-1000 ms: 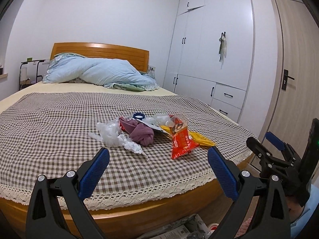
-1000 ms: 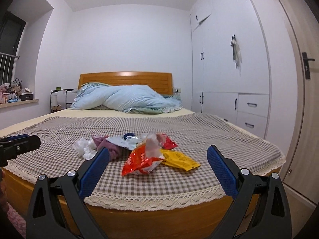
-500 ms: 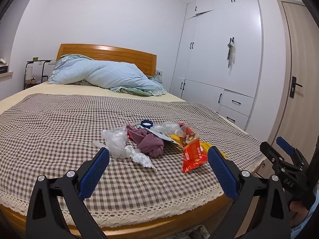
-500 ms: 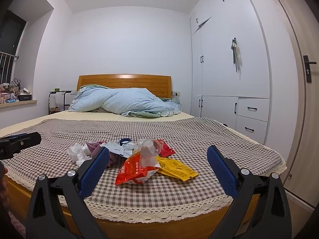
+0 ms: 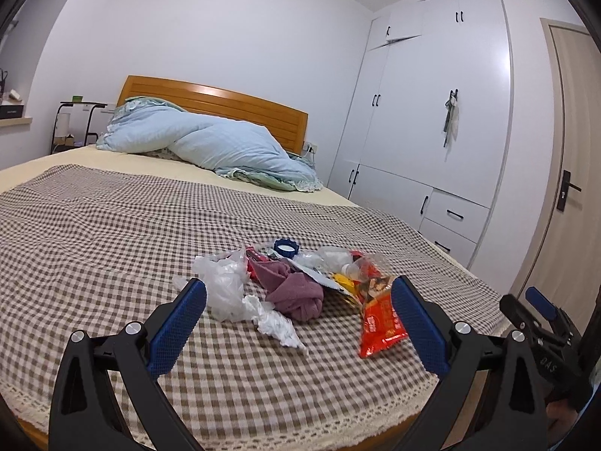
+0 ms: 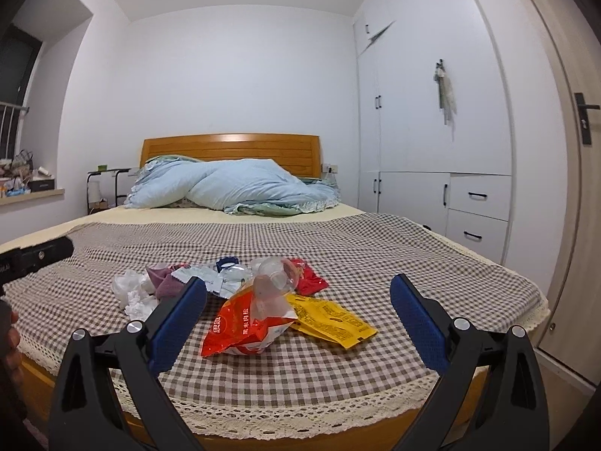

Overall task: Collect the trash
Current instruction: 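Reach both open grippers toward the trash pile on the bed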

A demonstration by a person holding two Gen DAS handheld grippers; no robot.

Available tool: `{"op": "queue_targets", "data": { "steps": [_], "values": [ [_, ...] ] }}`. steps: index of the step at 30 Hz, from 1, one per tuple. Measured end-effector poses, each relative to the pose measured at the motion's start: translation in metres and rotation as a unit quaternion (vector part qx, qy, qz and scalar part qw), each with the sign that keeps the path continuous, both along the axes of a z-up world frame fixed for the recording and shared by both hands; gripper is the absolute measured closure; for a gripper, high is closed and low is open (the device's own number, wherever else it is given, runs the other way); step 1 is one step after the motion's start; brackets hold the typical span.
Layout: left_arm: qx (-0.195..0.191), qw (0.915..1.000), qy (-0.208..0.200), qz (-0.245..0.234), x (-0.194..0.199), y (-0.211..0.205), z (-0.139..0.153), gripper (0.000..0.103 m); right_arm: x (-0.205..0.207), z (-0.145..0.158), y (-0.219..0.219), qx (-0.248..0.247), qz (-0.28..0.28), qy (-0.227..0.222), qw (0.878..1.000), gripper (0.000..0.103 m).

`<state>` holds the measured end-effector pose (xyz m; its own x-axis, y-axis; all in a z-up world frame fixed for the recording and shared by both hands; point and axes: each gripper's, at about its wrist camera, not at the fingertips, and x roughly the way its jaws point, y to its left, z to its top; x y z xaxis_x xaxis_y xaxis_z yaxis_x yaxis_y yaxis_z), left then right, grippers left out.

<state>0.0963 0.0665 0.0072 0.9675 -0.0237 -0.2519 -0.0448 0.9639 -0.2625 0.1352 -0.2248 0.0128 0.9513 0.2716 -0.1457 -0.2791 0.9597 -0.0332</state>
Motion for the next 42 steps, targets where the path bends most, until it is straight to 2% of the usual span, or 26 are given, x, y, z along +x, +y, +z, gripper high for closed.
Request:
{"op": "queue_targets", "data": {
  "steps": [7, 11, 17, 21, 25, 30, 35, 42],
  "values": [
    [0.0, 0.9999, 0.015, 0.004, 0.018, 0.004, -0.009, 0.008, 0.011, -0.003, 0.01, -0.014, 0.011, -0.015, 1.0, 0.009],
    [0.005, 0.9998, 0.017, 0.009, 0.02, 0.004, -0.009, 0.007, 0.02, -0.003, 0.01, 0.002, 0.007, 0.0, 1.0, 0.009],
    [-0.007, 0.9998, 0.014, 0.011, 0.024, 0.004, -0.011, 0.007, 0.026, -0.007, 0.016, -0.006, 0.012, 0.028, 1.0, 0.009],
    [0.001, 0.9999, 0.013, 0.003, 0.027, 0.001, -0.013, 0.008, 0.03, -0.006, 0.021, -0.001, 0.009, 0.047, 0.999, 0.009],
    [0.004, 0.9997, 0.024, -0.008, 0.031, 0.001, -0.018, 0.007, 0.034, -0.013, 0.024, -0.008, 0.0, 0.052, 0.999, 0.009],
    [0.014, 0.9992, 0.037, -0.009, 0.036, 0.012, -0.018, 0.007, 0.051, -0.019, 0.032, -0.016, 0.019, 0.077, 0.997, 0.009],
    [0.008, 0.9987, 0.048, -0.013, 0.042, 0.029, -0.016, 0.008, 0.065, -0.021, 0.037, -0.019, 0.024, 0.097, 0.995, 0.009],
    [0.009, 0.9966, 0.081, -0.009, 0.059, 0.04, -0.019, 0.008, 0.077, -0.02, 0.042, -0.033, 0.034, 0.112, 0.993, 0.009]
  ]
}}
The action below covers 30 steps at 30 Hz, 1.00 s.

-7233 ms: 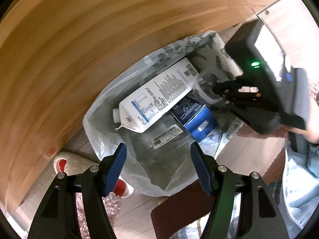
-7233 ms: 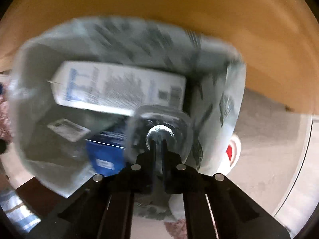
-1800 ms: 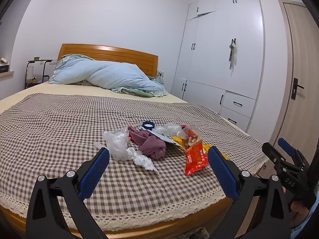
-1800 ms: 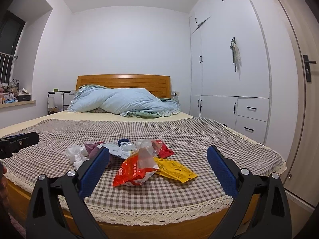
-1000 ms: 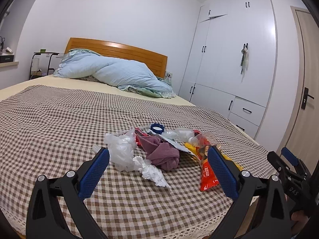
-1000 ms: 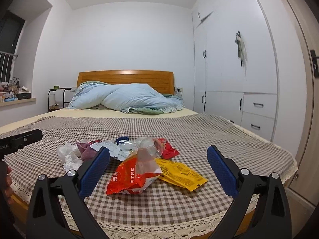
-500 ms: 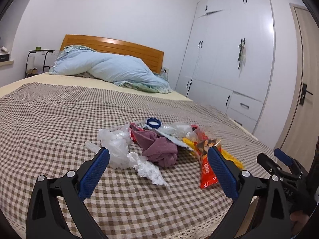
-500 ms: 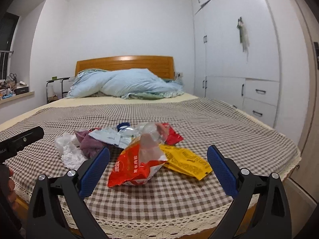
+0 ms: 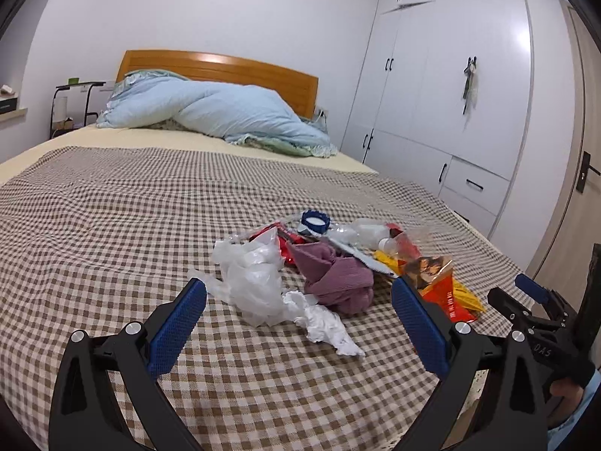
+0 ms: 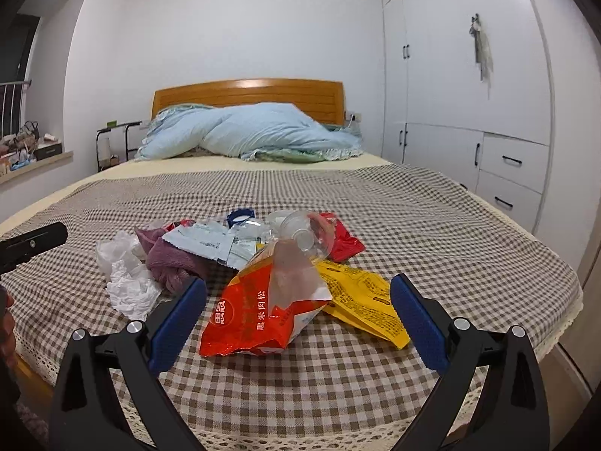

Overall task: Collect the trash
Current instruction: 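Reach both open grippers toward the trash pile on the bed, then grasp the red snack bag with the right gripper while the left grasps the white tissue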

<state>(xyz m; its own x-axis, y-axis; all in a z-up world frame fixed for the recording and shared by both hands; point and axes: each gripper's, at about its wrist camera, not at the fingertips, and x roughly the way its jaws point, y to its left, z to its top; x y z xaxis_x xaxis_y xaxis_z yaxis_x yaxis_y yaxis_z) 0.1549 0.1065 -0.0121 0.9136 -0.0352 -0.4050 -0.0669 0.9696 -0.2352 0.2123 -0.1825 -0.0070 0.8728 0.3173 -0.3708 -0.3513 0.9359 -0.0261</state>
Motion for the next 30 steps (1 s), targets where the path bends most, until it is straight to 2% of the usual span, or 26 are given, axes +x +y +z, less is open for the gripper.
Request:
{"op": "queue_targets", "data": {
  "steps": [7, 13, 14, 15, 18, 19, 22, 27, 28, 30],
  "values": [
    [-0.001, 0.9997, 0.026, 0.0, 0.019, 0.001, -0.005, 0.008, 0.014, -0.001, -0.001, -0.01, 0.014, 0.028, 0.999, 0.009],
    [-0.009, 0.9988, 0.048, 0.003, 0.038, 0.001, -0.014, 0.008, 0.035, -0.029, 0.005, 0.012, 0.012, 0.121, 0.993, 0.01],
    [-0.009, 0.9987, 0.05, 0.001, 0.04, 0.0, -0.015, 0.008, 0.04, -0.034, 0.008, 0.015, 0.011, 0.133, 0.991, 0.02],
    [-0.007, 0.9986, 0.052, -0.001, 0.041, -0.003, -0.017, 0.008, 0.046, -0.039, 0.01, 0.023, 0.011, 0.153, 0.988, 0.025],
    [-0.003, 0.9983, 0.057, -0.008, 0.044, -0.009, -0.02, 0.008, 0.063, -0.054, 0.015, 0.07, 0.021, 0.222, 0.972, 0.029],
    [-0.003, 0.9983, 0.058, -0.01, 0.045, -0.01, -0.021, 0.008, 0.066, -0.055, 0.016, 0.078, 0.022, 0.23, 0.97, 0.034],
    [-0.002, 0.998, 0.062, -0.013, 0.045, -0.013, -0.024, 0.008, 0.072, -0.056, 0.02, 0.098, 0.019, 0.234, 0.967, 0.052],
    [-0.004, 0.9974, 0.07, -0.014, 0.047, -0.012, -0.028, 0.008, 0.067, -0.053, 0.021, 0.118, 0.035, 0.227, 0.966, 0.073],
    [-0.004, 0.9973, 0.072, -0.014, 0.047, -0.011, -0.029, 0.008, 0.066, -0.051, 0.022, 0.118, 0.039, 0.222, 0.967, 0.08],
    [-0.006, 0.9972, 0.074, -0.012, 0.047, -0.01, -0.03, 0.008, 0.06, -0.047, 0.02, 0.122, 0.045, 0.21, 0.969, 0.083]
  ]
}}
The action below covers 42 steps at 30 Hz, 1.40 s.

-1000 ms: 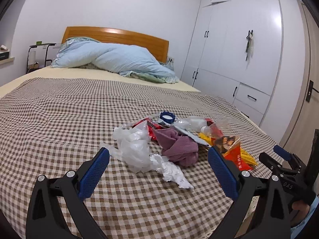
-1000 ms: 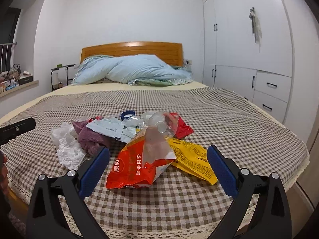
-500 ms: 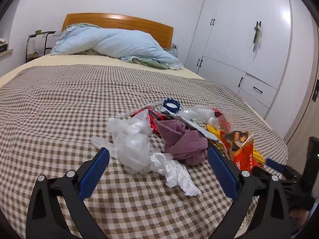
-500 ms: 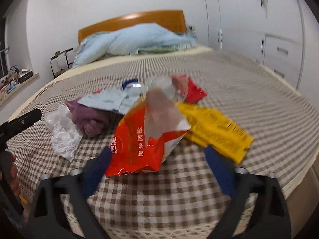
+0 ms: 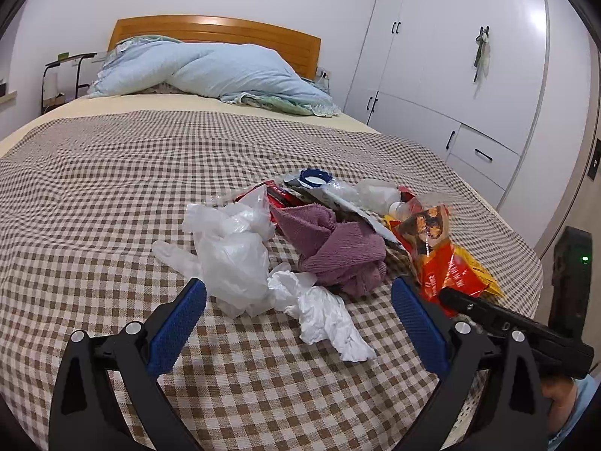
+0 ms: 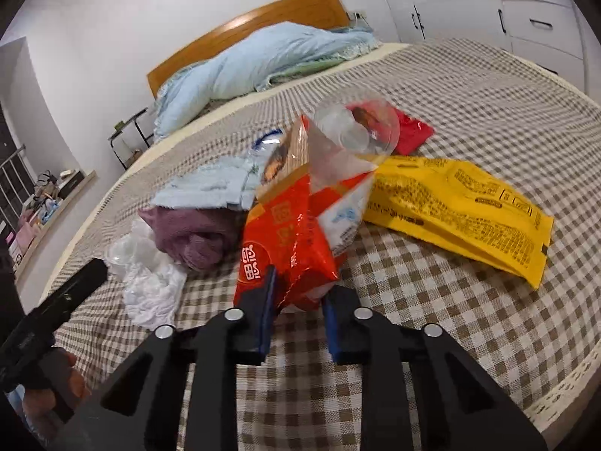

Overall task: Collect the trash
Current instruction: 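Grasp the red snack bag with the right gripper while the left grasps the white tissue, then lift the tissue and red snack bag off the bed with both grippers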

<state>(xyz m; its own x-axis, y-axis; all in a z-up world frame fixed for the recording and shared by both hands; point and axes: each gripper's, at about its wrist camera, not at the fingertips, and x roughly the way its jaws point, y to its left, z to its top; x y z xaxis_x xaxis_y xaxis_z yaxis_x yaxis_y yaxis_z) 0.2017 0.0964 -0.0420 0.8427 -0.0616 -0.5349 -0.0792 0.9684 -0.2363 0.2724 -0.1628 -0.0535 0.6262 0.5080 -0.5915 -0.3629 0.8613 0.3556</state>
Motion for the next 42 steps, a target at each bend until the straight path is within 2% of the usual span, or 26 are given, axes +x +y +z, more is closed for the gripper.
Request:
{"op": "queue_targets", "data": {
  "steps": [4, 11, 16, 21, 23, 25, 27, 28, 29, 34, 42],
  "values": [
    [0.001, 1.0, 0.004, 0.0, 0.0, -0.001, -0.001, 0.008, -0.013, 0.013, -0.007, 0.009, 0.009, -0.029, 1.0, 0.087],
    [0.017, 0.9994, 0.028, -0.004, 0.001, -0.015, -0.007, 0.008, -0.028, 0.034, -0.018, 0.019, 0.011, -0.08, 0.997, 0.089],
    [0.032, 0.9984, 0.047, 0.003, 0.01, -0.027, -0.012, 0.008, -0.036, 0.046, -0.026, 0.005, 0.004, -0.122, 0.993, 0.089],
    [0.03, 0.9967, 0.074, 0.014, 0.024, -0.035, -0.02, 0.032, -0.034, 0.042, -0.033, -0.003, -0.001, -0.12, 0.993, 0.089],
    [0.025, 0.9954, 0.091, 0.016, 0.028, -0.037, -0.027, 0.051, -0.033, 0.04, -0.036, -0.005, -0.002, -0.117, 0.993, 0.089],
    [0.029, 0.9942, 0.101, 0.023, 0.031, -0.038, -0.032, 0.057, -0.032, 0.04, -0.039, -0.005, -0.004, -0.115, 0.993, 0.089],
    [0.041, 0.9935, 0.1, 0.036, 0.029, -0.039, -0.033, 0.074, -0.031, 0.04, -0.041, -0.005, -0.006, -0.114, 0.993, 0.089],
    [0.031, 0.994, 0.098, 0.035, 0.028, -0.037, -0.033, 0.086, -0.031, 0.04, -0.041, -0.004, -0.006, -0.115, 0.993, 0.089],
    [0.024, 0.9943, 0.098, 0.033, 0.027, -0.035, -0.033, 0.089, -0.032, 0.04, -0.041, -0.004, -0.006, -0.115, 0.993, 0.089],
    [-0.01, 0.9954, 0.093, 0.018, 0.014, -0.027, -0.029, 0.094, -0.033, 0.039, -0.039, -0.005, -0.002, -0.115, 0.993, 0.089],
    [-0.015, 0.9974, 0.07, -0.005, -0.01, -0.027, -0.018, 0.094, -0.037, 0.039, -0.032, -0.013, 0.003, -0.118, 0.993, 0.089]
  ]
}}
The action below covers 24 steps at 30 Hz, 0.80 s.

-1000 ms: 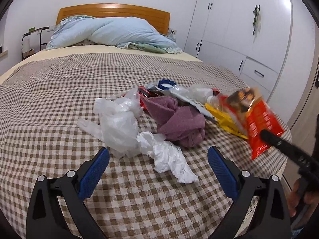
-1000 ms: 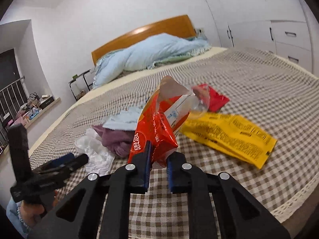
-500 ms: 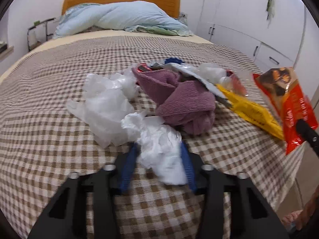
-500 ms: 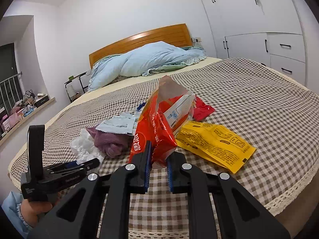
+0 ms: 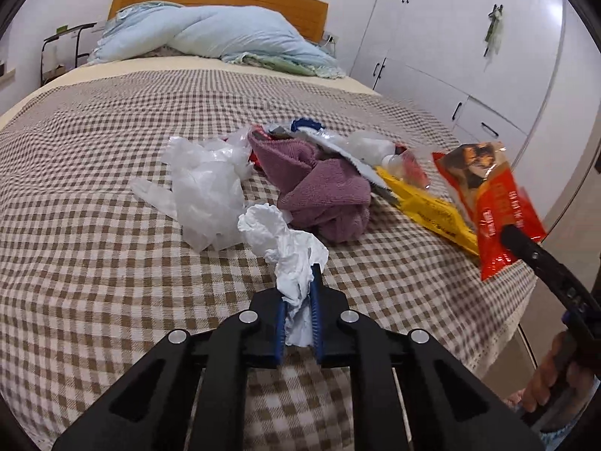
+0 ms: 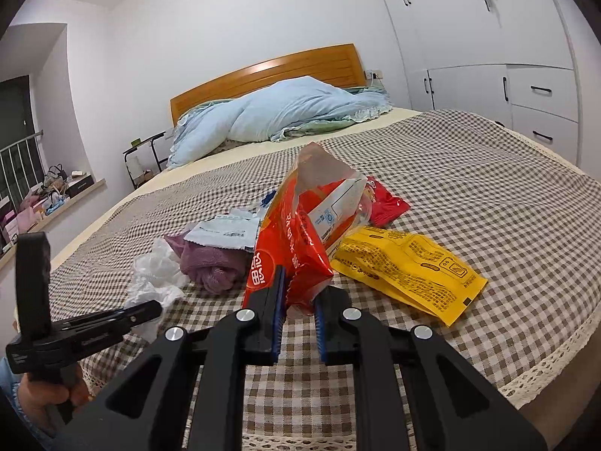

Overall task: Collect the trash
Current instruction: 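Lift the tissue and red snack bag off the bed with both grippers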

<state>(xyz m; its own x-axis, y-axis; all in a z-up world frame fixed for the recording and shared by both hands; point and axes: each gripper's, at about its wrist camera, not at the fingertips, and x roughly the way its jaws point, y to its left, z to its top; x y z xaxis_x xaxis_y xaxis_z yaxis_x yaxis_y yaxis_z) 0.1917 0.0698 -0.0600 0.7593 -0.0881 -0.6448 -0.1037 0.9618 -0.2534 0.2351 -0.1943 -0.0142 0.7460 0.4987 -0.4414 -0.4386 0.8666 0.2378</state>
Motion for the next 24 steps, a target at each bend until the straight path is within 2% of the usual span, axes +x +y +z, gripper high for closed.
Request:
{"op": "queue_targets", "data": {
  "steps": [4, 24],
  "values": [
    [0.005, 0.9998, -0.02, -0.001, -0.011, 0.0, 0.007, 0.095, -0.006, 0.004, 0.003, -0.002, 0.002, -0.012, 1.0, 0.089],
    [0.024, 0.9982, -0.054, 0.002, -0.038, -0.009, 0.03, 0.095, -0.034, 0.006, 0.015, -0.063, -0.011, -0.054, 0.996, 0.089]
  ]
}}
